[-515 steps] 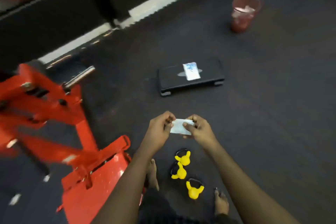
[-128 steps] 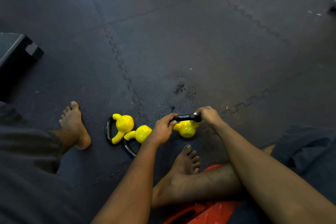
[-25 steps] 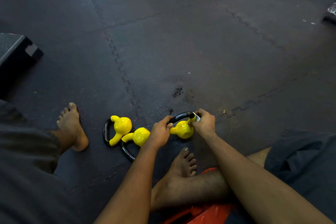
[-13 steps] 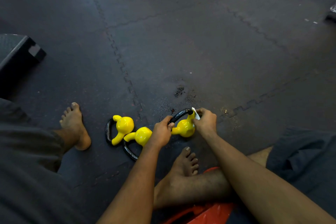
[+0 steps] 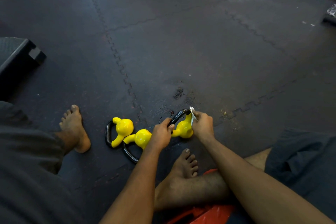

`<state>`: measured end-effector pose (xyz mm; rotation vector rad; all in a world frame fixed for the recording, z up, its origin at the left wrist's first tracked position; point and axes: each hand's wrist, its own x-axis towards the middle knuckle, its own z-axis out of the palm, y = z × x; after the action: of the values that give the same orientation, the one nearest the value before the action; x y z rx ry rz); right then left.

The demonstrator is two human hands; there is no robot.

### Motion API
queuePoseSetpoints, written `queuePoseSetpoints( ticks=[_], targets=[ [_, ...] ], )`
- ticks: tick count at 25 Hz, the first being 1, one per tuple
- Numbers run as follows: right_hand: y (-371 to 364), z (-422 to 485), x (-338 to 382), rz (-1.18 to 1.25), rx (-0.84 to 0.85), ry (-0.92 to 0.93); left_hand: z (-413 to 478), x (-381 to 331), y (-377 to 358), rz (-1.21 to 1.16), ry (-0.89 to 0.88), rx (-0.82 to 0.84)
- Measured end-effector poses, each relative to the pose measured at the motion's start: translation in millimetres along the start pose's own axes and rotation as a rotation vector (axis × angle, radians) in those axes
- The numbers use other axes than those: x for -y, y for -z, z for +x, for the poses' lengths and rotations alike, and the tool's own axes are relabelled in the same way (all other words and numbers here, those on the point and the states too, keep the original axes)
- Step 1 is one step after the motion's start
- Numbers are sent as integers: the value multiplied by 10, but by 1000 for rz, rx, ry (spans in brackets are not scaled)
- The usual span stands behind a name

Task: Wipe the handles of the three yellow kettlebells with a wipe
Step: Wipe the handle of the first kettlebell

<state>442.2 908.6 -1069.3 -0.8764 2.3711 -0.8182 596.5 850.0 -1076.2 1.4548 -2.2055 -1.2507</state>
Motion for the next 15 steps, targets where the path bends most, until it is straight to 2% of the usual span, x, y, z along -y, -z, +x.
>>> queuePoseSetpoints(
  ticks=[9,15],
  targets=[
    [-41,-178,13,-370,134,191,6,-68,-7,39,-7,-6],
    [-77,-257,45,-493,90,343,-7,-53,4,-5,25,-14]
  ],
)
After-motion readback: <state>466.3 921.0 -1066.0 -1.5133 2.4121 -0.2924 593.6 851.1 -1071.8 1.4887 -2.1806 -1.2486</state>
